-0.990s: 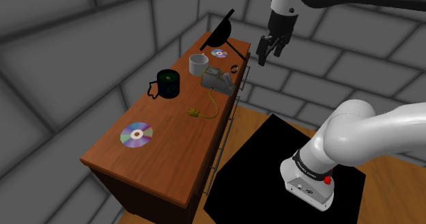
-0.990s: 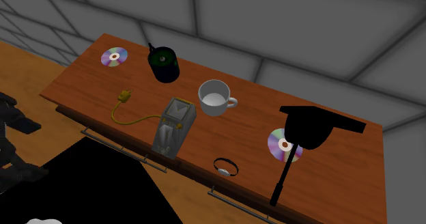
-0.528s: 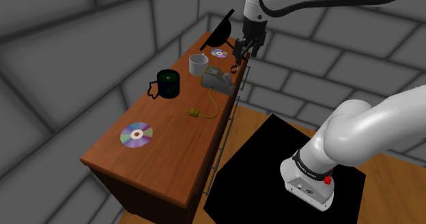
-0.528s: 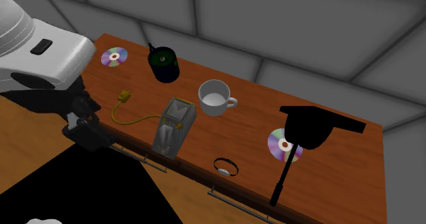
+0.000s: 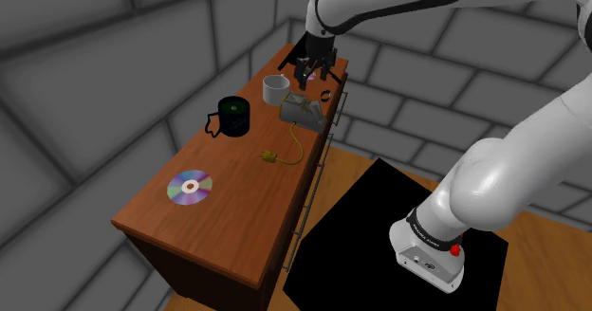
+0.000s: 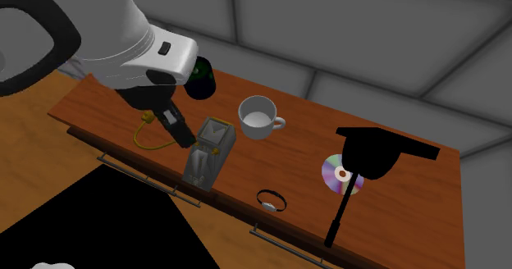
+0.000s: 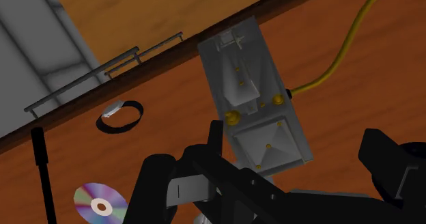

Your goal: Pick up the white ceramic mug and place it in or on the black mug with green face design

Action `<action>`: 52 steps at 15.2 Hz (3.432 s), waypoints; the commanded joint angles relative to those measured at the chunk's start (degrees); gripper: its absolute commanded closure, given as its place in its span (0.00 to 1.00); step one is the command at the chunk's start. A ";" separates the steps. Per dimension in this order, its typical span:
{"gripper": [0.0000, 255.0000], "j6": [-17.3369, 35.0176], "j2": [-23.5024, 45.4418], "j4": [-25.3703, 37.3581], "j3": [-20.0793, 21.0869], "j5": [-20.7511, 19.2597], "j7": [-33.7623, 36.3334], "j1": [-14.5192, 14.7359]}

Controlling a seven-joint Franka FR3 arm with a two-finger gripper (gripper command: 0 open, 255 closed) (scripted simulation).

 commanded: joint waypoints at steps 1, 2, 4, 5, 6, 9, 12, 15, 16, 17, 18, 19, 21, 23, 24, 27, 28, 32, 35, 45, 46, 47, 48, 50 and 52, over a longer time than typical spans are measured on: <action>0.00 1.81 4.37 2.92 -0.07 0.27 -0.26 0.05; 0.00 2.52 6.53 4.53 -0.08 0.42 -0.40 0.07; 0.00 3.74 10.86 7.97 -0.06 0.73 -0.69 0.08; 0.00 4.23 13.03 9.80 -0.04 0.90 -0.84 0.07; 0.00 4.65 15.21 11.71 -0.01 1.06 -0.99 0.07; 0.00 5.47 21.80 17.97 0.11 1.55 -1.44 0.02; 0.00 5.58 28.55 25.08 0.29 2.01 -1.88 -0.05; 0.00 4.98 35.10 32.67 0.50 2.40 -2.26 -0.14; 0.00 5.60 35.42 32.36 0.50 2.39 -2.26 -0.16; 0.00 6.22 35.74 32.07 0.49 2.39 -2.25 -0.18; 0.00 6.84 36.06 31.77 0.48 2.39 -2.25 -0.20; 0.00 7.45 36.41 31.51 0.48 2.38 -2.25 -0.22; 0.00 8.63 37.14 31.06 0.46 2.38 -2.24 -0.26; 0.00 9.57 37.72 30.70 0.45 2.37 -2.23 -0.29; 0.00 9.57 37.73 30.71 0.45 2.37 -2.23 -0.29; 0.00 9.56 37.73 30.72 0.45 2.37 -2.23 -0.29; 0.00 9.56 37.73 30.72 0.45 2.37 -2.23 -0.29; 1.00 9.55 37.73 30.72 0.45 2.37 -2.23 -0.29; 1.00 9.55 37.73 30.72 0.45 2.37 -2.23 -0.29; 1.00 6.45 36.14 32.24 0.46 2.41 -2.38 -0.28; 1.00 5.81 35.85 32.59 0.47 2.42 -2.40 -0.28; 1.00 5.18 35.55 32.92 0.47 2.43 -2.43 -0.28; 1.00 4.54 35.29 33.31 0.47 2.44 -2.46 -0.28; 1.00 3.22 34.80 34.13 0.47 2.46 -2.52 -0.27; 1.00 1.90 34.34 35.00 0.48 2.47 -2.58 -0.27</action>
